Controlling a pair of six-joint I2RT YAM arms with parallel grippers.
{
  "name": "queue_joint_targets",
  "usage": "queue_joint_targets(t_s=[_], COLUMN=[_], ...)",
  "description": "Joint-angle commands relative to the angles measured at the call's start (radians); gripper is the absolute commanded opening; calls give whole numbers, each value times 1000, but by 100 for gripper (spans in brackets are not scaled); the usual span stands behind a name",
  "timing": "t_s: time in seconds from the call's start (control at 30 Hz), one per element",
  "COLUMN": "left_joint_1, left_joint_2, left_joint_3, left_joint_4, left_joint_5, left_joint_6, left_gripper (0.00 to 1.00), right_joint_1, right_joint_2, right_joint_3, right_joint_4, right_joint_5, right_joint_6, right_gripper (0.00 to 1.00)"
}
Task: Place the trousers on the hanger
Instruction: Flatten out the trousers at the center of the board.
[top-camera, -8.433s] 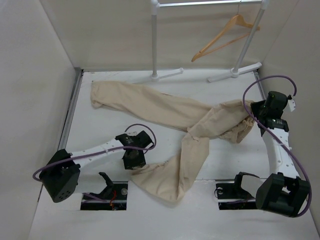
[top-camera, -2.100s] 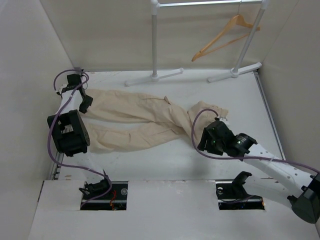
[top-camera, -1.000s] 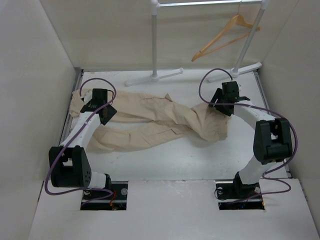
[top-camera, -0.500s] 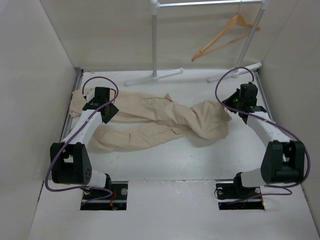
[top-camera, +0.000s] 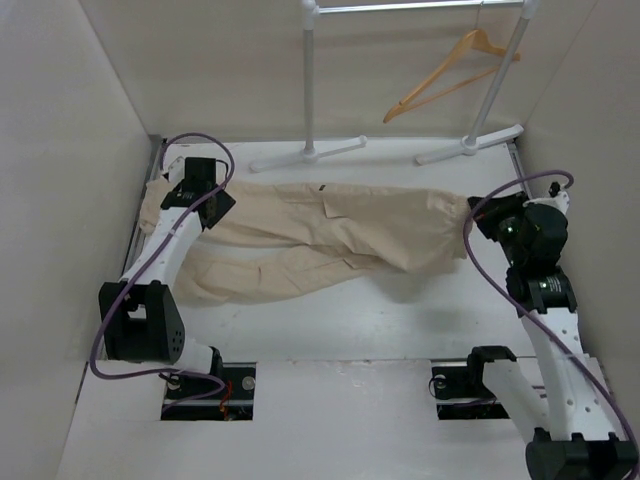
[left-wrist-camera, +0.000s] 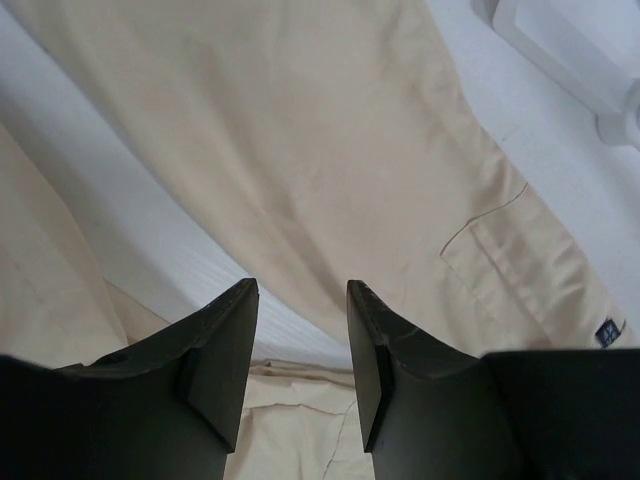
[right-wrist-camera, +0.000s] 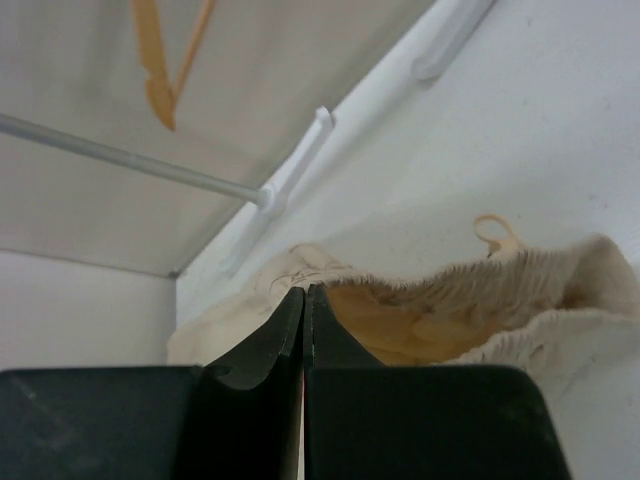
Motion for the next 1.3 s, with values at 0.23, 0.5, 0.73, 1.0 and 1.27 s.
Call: queue_joint_targets(t_s=[0.23, 0.5, 0.73, 1.0, 1.27], left_joint_1=[-41, -98, -165, -363, -386], left_joint_2=[89, -6, -159, -130, -165], left_joint_3=[215, 119, -126, -162, -226], left_joint_4=[6, -9, -19, -9, 3], left_joint_5=[-94, -117, -107, -113, -97], left_joint_6=[27, 36, 1, -37, -57], left_gripper=[36, 37, 37, 37, 37], right_joint_1=[-14, -61, -61, -112, -147], right_joint_2=[619, 838, 535, 482, 660], right_joint_3=[384, 545, 106, -147, -90], right_joint_4=[184, 116, -42, -23, 54], right_joint_5=[262, 247, 276, 178, 161], right_joint_6=[27, 40, -6, -9, -3], right_gripper=[0, 63, 15, 58, 58])
